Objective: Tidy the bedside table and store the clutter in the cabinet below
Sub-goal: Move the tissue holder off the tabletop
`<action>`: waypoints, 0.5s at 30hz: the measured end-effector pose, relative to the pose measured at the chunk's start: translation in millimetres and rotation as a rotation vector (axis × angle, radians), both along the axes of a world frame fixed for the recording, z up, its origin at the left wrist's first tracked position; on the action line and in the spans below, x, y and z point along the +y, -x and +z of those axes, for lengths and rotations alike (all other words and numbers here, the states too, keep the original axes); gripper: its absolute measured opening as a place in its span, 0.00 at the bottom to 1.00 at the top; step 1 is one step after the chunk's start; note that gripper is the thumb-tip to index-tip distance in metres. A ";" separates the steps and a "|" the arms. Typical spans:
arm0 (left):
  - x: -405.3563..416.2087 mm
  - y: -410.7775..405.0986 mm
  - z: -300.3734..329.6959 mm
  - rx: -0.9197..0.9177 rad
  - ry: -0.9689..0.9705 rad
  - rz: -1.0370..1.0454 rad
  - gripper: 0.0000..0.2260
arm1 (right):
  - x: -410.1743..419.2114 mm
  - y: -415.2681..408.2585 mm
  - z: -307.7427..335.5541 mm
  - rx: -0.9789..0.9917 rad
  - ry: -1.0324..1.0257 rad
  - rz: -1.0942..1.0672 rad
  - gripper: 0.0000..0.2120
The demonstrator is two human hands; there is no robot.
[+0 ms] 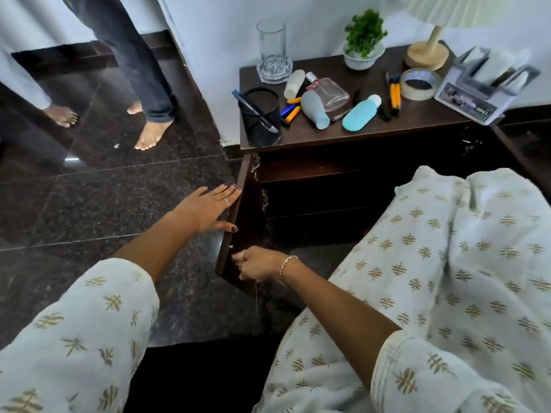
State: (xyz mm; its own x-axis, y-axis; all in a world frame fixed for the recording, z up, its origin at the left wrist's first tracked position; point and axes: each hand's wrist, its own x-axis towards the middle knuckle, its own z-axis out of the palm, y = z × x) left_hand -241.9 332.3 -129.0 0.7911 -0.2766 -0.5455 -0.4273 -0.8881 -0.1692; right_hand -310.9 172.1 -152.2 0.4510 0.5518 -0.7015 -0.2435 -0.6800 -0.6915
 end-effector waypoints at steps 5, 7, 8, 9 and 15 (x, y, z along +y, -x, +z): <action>-14.7 -9.0 12.1 0.010 -0.081 0.032 0.43 | -11.7 -12.4 10.3 -0.046 0.026 -0.050 0.26; -28.7 -14.7 17.3 -0.020 -0.088 0.049 0.40 | -26.1 -25.0 15.2 0.025 -0.029 -0.258 0.24; -39.4 -18.9 21.9 -0.038 -0.063 0.057 0.38 | -37.2 -33.5 20.8 0.019 -0.036 -0.329 0.22; -51.6 -23.6 26.6 -0.057 -0.023 0.060 0.36 | -50.1 -40.4 27.7 -0.012 -0.085 -0.362 0.22; -155.0 -77.0 53.8 -0.160 0.306 -0.097 0.30 | -184.1 -98.9 85.6 -0.208 -0.174 -0.838 0.20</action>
State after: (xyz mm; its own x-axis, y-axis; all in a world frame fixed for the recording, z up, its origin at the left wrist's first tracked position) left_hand -165.0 177.2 -75.2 0.8218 -0.4860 -0.2975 -0.5016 -0.8647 0.0268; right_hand -212.0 -12.0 -66.6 0.8646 0.0735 -0.4971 -0.4730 -0.2153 -0.8544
